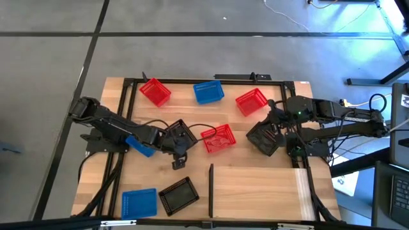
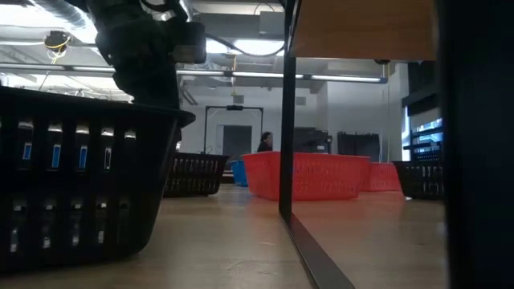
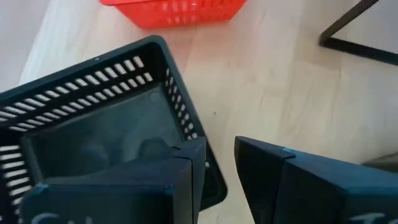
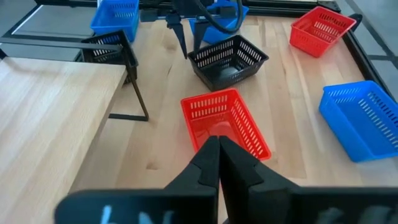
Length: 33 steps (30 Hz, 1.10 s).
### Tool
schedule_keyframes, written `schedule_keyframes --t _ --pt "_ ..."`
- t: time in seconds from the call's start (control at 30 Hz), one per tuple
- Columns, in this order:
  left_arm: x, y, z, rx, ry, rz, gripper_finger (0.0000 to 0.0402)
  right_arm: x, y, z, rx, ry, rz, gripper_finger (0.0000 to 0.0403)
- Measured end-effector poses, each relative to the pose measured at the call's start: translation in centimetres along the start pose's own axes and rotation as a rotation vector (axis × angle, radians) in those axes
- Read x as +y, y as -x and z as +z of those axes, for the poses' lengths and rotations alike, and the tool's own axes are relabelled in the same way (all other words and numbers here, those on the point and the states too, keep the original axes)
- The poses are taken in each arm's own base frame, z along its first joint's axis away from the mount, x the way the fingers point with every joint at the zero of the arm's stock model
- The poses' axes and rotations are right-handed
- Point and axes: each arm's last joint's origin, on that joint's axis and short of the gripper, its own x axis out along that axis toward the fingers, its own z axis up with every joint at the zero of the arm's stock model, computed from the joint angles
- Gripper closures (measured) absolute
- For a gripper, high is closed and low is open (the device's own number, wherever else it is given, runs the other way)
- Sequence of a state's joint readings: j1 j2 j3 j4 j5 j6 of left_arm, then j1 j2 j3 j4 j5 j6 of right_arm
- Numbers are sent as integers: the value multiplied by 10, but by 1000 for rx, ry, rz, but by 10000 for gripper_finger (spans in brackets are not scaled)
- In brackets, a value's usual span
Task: Stack baskets on shelf by color
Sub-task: Put the top left black bin on the shelf
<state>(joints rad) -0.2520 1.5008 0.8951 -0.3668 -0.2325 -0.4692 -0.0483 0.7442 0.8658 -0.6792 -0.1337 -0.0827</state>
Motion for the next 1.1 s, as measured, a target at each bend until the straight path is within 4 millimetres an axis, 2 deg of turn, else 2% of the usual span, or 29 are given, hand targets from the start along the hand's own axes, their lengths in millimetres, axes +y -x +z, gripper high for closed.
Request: schedule_keyframes --t 0.27,0.63,1.1 --pt "1 0 1 -28 56 35 324 0 0 0 0 5 0 397" --pt "-2 -17 -2 -9 45 55 324 0 0 0 1 5 -1 397" --pt "0 -17 -2 -34 50 115 324 0 0 0 1 4 -1 397"
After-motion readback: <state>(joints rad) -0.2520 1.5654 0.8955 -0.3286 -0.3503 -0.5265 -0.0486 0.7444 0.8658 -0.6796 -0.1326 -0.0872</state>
